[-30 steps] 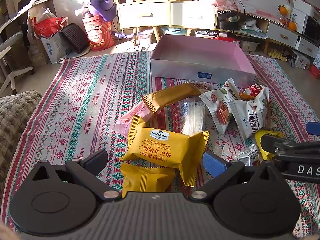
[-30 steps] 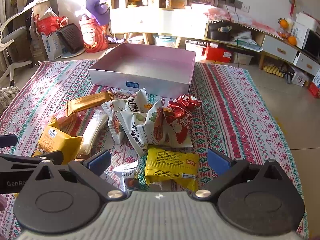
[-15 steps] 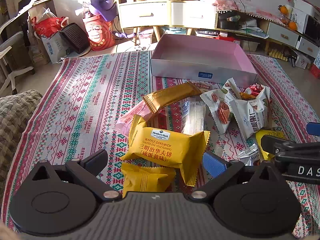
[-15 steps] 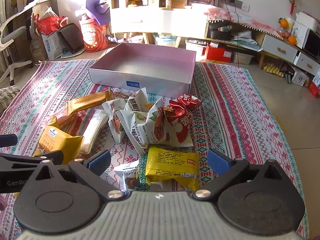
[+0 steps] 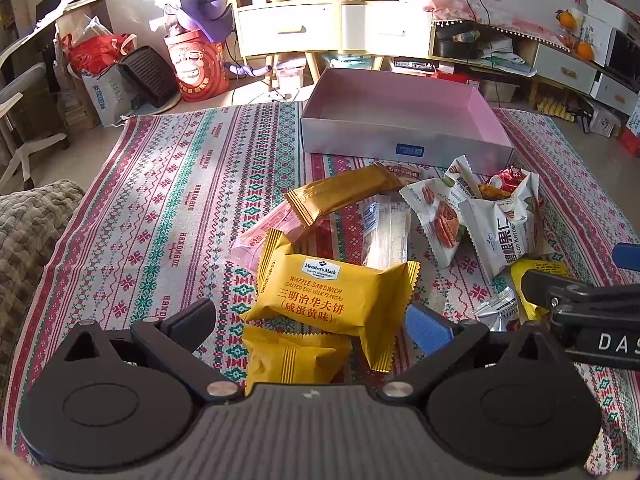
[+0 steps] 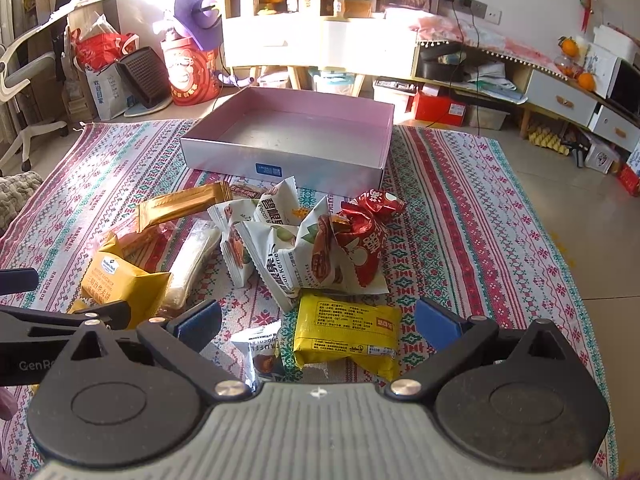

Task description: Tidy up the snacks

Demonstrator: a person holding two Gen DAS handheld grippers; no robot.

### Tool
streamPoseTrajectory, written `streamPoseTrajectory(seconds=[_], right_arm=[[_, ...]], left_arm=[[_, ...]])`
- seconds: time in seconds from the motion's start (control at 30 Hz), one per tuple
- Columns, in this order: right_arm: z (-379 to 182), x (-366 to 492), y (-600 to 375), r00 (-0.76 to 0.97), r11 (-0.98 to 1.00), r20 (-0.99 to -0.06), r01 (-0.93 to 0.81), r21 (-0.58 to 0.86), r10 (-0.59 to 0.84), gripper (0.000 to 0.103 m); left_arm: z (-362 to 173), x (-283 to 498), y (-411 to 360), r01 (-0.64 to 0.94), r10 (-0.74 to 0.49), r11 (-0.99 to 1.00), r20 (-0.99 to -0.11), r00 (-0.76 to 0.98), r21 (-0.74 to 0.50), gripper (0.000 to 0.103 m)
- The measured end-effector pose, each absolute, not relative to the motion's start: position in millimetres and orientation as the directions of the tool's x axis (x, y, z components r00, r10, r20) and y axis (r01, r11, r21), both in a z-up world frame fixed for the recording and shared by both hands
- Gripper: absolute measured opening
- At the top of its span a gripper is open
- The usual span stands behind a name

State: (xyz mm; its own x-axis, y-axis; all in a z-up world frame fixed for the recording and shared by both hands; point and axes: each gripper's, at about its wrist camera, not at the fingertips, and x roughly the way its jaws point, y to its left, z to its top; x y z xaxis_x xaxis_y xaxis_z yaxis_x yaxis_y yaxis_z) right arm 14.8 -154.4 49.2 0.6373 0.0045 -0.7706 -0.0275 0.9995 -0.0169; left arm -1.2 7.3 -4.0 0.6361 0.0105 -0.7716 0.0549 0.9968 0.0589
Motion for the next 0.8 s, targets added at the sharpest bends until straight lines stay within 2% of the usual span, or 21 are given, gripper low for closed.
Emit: streamPoseTrajectory(seconds=[0.63,0.8], right_arm=[[63,23,-158,0.645,0.997,-0.764,-0.056,-0.049,-0.002,0.103],[68,30,-165,0.619,0.995,-0.785,-0.081,-0.055,0.007,0.103]], left_arm=[[14,2,7,0.123,0.003,0.986,-0.757,0.653,0.110,0.103],[18,10,17,0.172,-0.056,0.983,-0.785,0.617,0.065,0.103]])
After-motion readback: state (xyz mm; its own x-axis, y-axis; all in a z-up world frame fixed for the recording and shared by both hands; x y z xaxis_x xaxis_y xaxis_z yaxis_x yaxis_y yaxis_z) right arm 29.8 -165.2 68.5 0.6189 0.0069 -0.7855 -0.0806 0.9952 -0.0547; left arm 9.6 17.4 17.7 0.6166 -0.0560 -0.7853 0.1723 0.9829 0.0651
